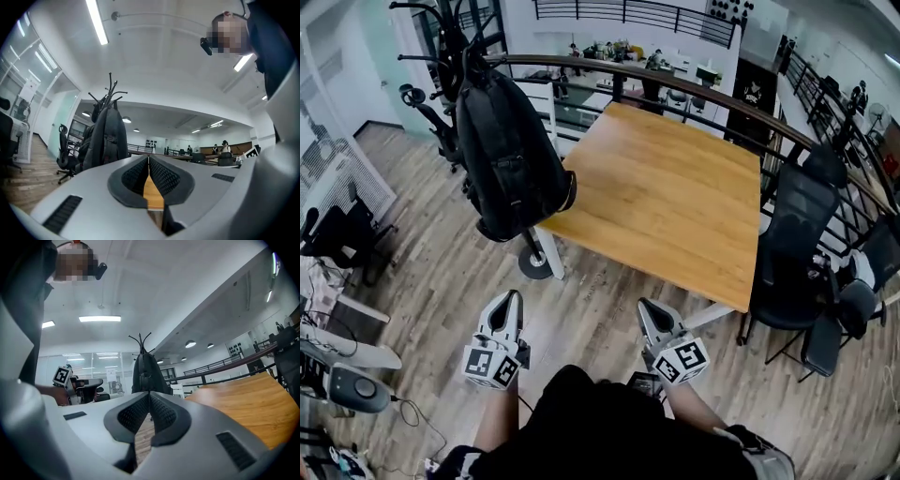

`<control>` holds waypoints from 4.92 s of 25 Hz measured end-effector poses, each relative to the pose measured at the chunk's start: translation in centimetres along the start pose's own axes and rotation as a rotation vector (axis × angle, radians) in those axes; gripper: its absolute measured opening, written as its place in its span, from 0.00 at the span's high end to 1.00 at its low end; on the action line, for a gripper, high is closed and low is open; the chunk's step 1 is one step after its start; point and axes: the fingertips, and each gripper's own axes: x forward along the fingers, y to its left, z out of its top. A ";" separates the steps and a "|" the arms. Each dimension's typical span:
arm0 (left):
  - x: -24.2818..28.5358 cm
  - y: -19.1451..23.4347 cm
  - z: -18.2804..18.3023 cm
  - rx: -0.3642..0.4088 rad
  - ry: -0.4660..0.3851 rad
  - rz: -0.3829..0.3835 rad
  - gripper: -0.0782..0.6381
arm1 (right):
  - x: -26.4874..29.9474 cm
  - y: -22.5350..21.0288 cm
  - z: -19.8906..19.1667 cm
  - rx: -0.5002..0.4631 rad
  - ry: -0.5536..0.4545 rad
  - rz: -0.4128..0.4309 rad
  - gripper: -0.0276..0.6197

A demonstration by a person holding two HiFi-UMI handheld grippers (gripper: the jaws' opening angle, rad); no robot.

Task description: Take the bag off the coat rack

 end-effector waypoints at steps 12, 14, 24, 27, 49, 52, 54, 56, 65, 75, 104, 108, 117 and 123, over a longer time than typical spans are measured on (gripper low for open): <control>4.6 9.1 4.3 0.064 -0.019 0.212 0.86 | 12.8 -1.3 6.0 -0.061 -0.058 0.192 0.88; 5.9 11.2 4.1 0.061 -0.025 0.239 0.70 | 15.5 -1.0 6.4 -0.112 -0.046 0.249 0.62; 13.3 18.6 3.9 0.107 0.018 0.301 0.64 | 28.5 -4.0 7.3 -0.141 0.011 0.345 0.57; 15.2 20.2 3.2 0.112 0.058 0.302 0.60 | 32.5 -4.4 7.3 -0.149 0.031 0.375 0.55; 19.2 23.1 -1.5 0.055 0.164 0.233 0.59 | 43.6 -4.8 2.0 -0.105 0.224 0.450 0.57; 19.3 22.7 -1.4 0.047 0.137 0.213 0.64 | 43.6 -4.6 1.8 -0.069 0.218 0.488 0.62; 19.3 22.6 -1.3 0.052 0.127 0.200 0.66 | 43.4 -4.4 1.9 -0.044 0.209 0.501 0.67; 19.3 22.6 -1.2 0.067 0.116 0.198 0.68 | 43.2 -4.2 2.1 -0.040 0.188 0.509 0.70; 18.5 20.6 1.6 0.119 0.103 0.152 0.73 | 41.0 -2.3 4.1 -0.018 0.111 0.542 0.76; 17.6 17.2 7.4 0.118 -0.031 0.079 0.74 | 38.4 -1.2 9.9 -0.002 0.004 0.559 0.77; 12.9 1.0 14.2 0.207 -0.084 0.070 0.74 | 22.8 -1.4 19.6 -0.012 -0.223 0.614 0.78; 11.2 -1.5 12.7 0.169 -0.068 0.092 0.74 | 19.7 -1.7 18.8 0.003 -0.177 0.619 0.78; 6.6 -4.0 7.9 0.080 0.006 0.165 0.74 | 15.4 -0.7 14.0 0.029 -0.042 0.636 0.78; 3.5 -3.3 4.6 0.065 0.090 0.243 0.74 | 14.2 1.6 10.4 -0.016 0.027 0.613 0.78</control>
